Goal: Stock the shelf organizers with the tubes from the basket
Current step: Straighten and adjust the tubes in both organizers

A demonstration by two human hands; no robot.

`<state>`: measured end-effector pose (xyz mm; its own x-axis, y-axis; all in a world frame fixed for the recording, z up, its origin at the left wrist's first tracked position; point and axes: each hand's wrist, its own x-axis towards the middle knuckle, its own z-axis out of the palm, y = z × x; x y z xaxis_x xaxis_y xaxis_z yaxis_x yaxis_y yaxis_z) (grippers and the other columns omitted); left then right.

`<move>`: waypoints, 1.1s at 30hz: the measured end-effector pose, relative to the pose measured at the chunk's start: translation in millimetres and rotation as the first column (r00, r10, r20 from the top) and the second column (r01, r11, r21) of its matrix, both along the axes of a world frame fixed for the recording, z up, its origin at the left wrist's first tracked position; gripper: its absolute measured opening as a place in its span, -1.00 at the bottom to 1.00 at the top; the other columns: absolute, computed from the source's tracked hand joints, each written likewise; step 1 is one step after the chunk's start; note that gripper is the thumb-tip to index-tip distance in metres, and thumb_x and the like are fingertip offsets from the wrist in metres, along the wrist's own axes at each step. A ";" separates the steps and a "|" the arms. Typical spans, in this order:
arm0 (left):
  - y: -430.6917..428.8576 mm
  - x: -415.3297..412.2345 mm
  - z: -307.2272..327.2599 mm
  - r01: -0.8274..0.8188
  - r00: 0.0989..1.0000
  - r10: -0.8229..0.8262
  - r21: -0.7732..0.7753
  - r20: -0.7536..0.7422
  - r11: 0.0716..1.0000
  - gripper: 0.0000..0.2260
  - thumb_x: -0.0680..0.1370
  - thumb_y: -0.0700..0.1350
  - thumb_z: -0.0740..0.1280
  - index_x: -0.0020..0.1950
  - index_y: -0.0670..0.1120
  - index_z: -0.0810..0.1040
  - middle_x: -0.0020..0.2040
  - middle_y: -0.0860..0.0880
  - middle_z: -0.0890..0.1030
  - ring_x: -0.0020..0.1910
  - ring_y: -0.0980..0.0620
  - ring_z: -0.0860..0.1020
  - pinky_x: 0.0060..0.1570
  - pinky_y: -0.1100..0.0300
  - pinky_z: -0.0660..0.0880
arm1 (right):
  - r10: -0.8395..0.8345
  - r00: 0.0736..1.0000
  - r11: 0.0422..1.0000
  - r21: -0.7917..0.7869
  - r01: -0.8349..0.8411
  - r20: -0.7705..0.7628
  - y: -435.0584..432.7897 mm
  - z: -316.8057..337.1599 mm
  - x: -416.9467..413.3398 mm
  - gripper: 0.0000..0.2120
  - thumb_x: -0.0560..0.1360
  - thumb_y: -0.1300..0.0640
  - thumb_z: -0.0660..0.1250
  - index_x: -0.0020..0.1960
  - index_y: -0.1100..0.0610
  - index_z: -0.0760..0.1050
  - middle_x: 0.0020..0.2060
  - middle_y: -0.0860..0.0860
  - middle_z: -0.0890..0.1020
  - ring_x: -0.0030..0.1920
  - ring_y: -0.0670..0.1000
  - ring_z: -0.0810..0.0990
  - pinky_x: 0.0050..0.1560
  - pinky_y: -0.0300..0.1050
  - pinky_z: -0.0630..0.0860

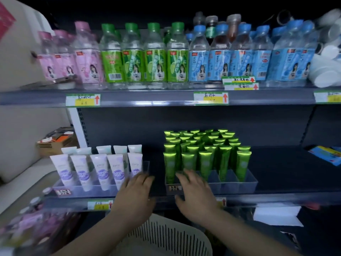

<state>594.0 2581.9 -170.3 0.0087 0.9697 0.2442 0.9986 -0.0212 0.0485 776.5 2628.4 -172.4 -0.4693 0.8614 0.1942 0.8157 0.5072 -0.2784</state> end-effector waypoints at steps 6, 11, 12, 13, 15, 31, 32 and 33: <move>-22.8 -51.4 -5.9 -0.075 0.997 0.075 -0.023 -0.011 0.997 -0.44 0.54 0.10 0.14 0.51 0.05 0.07 0.49 0.07 0.17 0.49 0.04 0.07 0.48 0.03 -0.04 | 0.070 0.997 0.997 -0.011 -0.070 0.017 -3.9 -5.0 -54.1 -0.40 0.54 -0.06 0.15 0.51 -0.04 -0.01 0.51 -0.05 -0.01 0.50 0.00 -0.04 0.48 0.02 0.00; -32.1 -95.0 -9.8 -0.139 0.990 0.139 -0.004 -0.023 0.990 -0.44 0.53 0.06 0.15 0.50 0.05 0.07 0.51 0.06 0.14 0.50 0.06 0.02 0.48 0.02 -0.11 | 0.139 0.990 0.990 -0.026 -0.138 0.010 -2.4 -10.1 -100.6 -0.36 0.53 -0.09 0.16 0.51 -0.09 -0.05 0.51 -0.11 -0.02 0.51 0.00 -0.04 0.46 0.01 0.03; -33.4 -102.6 -10.9 -0.146 0.989 0.146 -0.001 -0.020 0.989 -0.44 0.53 0.06 0.15 0.50 0.06 0.07 0.51 0.06 0.14 0.50 0.07 0.02 0.48 0.02 -0.11 | 0.150 0.989 0.988 -0.021 -0.150 0.004 -1.7 -11.4 -109.0 -0.36 0.52 -0.11 0.17 0.50 -0.09 -0.04 0.50 -0.11 -0.01 0.50 0.00 -0.02 0.46 -0.01 0.05; -34.5 -109.6 -11.8 -0.151 0.988 0.151 0.001 -0.016 0.989 -0.44 0.53 0.06 0.14 0.50 0.06 0.07 0.51 0.06 0.13 0.50 0.07 0.01 0.48 0.02 -0.11 | 0.160 0.987 0.987 -0.017 -0.160 -0.002 -1.0 -13.0 -117.4 -0.36 0.51 -0.12 0.18 0.50 -0.09 -0.03 0.50 -0.11 0.00 0.50 -0.01 -0.01 0.45 -0.03 0.08; -34.6 -123.0 -14.4 -0.161 0.987 0.161 0.006 -0.005 0.987 -0.44 0.53 0.07 0.14 0.50 0.06 0.06 0.51 0.06 0.12 0.50 0.07 0.00 0.49 0.01 -0.11 | 0.184 0.983 0.983 -0.022 -0.184 -0.014 0.6 -17.2 -133.1 -0.36 0.51 -0.13 0.18 0.50 -0.08 -0.01 0.50 -0.11 -0.02 0.50 -0.02 0.00 0.45 -0.05 0.10; -27.7 -189.0 -55.7 -0.232 0.973 0.232 -0.005 0.023 0.973 -0.45 0.55 0.08 0.12 0.51 0.06 0.02 0.52 0.05 0.11 0.52 0.05 -0.02 0.49 0.04 -0.13 | 0.254 0.966 0.966 -0.048 -0.252 0.036 8.1 -53.0 -207.1 -0.40 0.54 -0.11 0.13 0.50 -0.07 -0.03 0.49 -0.11 -0.01 0.49 -0.03 -0.02 0.47 -0.09 0.04; -27.9 -191.7 -57.1 -0.239 0.971 0.239 -0.005 0.025 0.971 -0.44 0.55 0.08 0.13 0.51 0.06 0.01 0.52 0.06 0.09 0.52 0.05 -0.03 0.48 0.06 -0.17 | 0.254 0.966 0.967 -0.044 -0.252 0.047 7.4 -55.4 -208.3 -0.39 0.55 -0.11 0.12 0.50 -0.08 -0.05 0.48 -0.12 -0.03 0.49 -0.03 -0.04 0.47 -0.09 0.02; -28.1 -194.3 -57.6 -0.244 0.969 0.244 -0.006 0.027 0.970 -0.43 0.55 0.08 0.14 0.51 0.06 -0.01 0.53 0.06 0.08 0.52 0.05 -0.05 0.46 0.07 -0.21 | 0.255 0.965 0.967 -0.035 -0.254 0.056 6.4 -57.6 -209.8 -0.40 0.55 -0.11 0.11 0.50 -0.09 -0.07 0.47 -0.14 -0.04 0.48 -0.05 -0.07 0.47 -0.09 -0.01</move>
<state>399.7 2553.8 -227.9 -0.2345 0.9425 0.2383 0.9720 0.2228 0.0753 566.7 2634.8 -230.0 -0.6838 0.7167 0.1370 0.6762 0.6930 -0.2499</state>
